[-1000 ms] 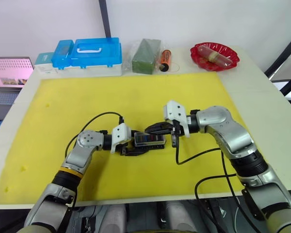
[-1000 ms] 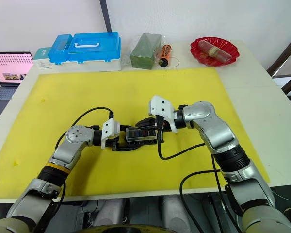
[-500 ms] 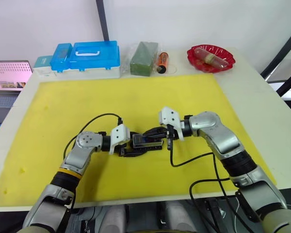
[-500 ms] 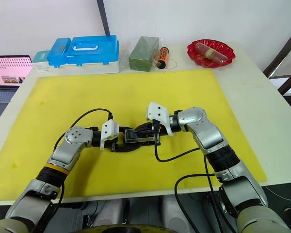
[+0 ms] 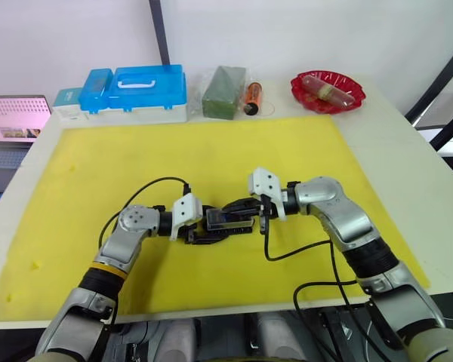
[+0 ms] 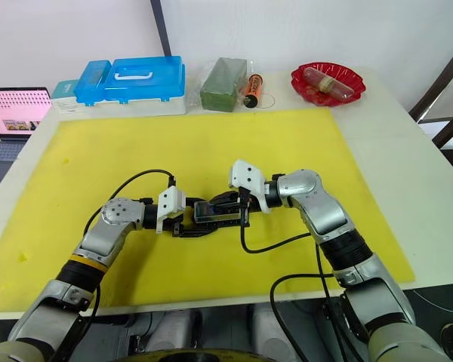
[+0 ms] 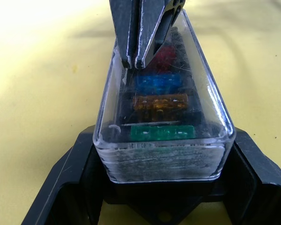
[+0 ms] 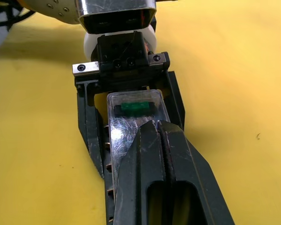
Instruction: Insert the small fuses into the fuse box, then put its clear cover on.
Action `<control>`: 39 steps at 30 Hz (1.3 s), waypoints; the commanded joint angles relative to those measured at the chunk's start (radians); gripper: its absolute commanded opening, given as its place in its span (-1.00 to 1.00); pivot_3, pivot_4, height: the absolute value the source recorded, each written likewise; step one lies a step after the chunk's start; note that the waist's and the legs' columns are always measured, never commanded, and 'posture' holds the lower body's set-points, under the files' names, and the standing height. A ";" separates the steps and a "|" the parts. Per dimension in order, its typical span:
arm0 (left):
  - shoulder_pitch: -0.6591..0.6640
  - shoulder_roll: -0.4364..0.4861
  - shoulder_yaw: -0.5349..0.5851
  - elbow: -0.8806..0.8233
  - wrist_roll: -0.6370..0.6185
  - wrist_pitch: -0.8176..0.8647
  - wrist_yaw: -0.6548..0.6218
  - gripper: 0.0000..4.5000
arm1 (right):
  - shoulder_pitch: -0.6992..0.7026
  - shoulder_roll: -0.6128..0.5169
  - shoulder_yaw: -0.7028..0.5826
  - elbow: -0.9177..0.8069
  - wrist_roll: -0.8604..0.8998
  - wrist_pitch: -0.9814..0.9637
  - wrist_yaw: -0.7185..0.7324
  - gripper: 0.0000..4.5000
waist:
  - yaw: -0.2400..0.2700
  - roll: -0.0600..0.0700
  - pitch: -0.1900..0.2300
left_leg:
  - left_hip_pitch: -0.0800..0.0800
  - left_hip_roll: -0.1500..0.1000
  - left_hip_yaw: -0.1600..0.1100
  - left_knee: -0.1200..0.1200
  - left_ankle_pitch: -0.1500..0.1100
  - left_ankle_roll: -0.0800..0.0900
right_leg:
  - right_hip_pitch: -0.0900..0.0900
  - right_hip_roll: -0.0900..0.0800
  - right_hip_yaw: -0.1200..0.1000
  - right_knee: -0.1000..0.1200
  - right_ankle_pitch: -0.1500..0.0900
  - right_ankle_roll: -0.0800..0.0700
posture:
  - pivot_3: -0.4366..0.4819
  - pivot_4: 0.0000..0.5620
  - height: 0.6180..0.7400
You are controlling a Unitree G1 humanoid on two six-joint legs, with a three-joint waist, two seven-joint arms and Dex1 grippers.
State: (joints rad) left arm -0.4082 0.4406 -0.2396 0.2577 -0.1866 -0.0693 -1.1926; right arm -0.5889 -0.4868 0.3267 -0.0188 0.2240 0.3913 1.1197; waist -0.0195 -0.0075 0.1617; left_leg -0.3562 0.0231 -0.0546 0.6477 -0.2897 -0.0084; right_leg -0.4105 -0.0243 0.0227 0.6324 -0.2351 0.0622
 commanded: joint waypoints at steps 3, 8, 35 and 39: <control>0.015 0.010 0.014 -0.062 -0.037 0.016 -0.021 0.23 | 0.019 -0.038 -0.114 -0.224 0.150 0.173 -0.020 -0.98 | 0.006 0.000 0.001 | -0.003 0.000 0.000 0.000 0.000 0.000 | -0.002 -0.001 0.000 0.000 0.000 0.000 | -0.05 -0.47 1.00; 0.025 0.025 0.029 -0.076 -0.040 0.015 -0.009 0.56 | 0.074 -0.129 -0.197 -0.299 0.184 0.195 -0.027 -0.82 | 0.008 0.000 0.002 | -0.003 0.000 0.000 0.000 0.000 0.000 | -0.001 -0.001 -0.001 -0.002 0.000 0.000 | -0.05 -0.47 1.00; 0.173 0.428 0.503 -0.171 -0.108 0.198 0.228 1.00 | 0.238 -0.393 -0.421 -0.134 0.115 0.001 -0.050 0.98 | 0.004 -0.003 0.015 | -0.003 0.002 0.003 -0.002 0.000 0.000 | -0.003 -0.001 0.000 -0.002 -0.006 -0.005 | -0.05 -0.47 1.00; 0.165 0.424 0.500 -0.153 -0.106 0.164 0.219 1.00 | 0.237 -0.387 -0.426 -0.123 0.128 0.006 -0.056 0.98 | 0.003 -0.002 0.015 | -0.003 0.002 0.004 -0.002 0.000 0.000 | -0.003 -0.001 0.000 -0.002 -0.006 -0.005 | -0.05 -0.47 1.00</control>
State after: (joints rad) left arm -0.2329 0.8581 0.2470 0.1095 -0.2941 0.1192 -0.9778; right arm -0.3351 -0.8670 -0.0638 -0.1303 0.3382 0.4078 1.0673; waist -0.0161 -0.0098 0.1767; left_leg -0.3592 0.0250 -0.0509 0.6459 -0.2902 -0.0081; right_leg -0.4138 -0.0254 0.0232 0.6306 -0.2408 0.0571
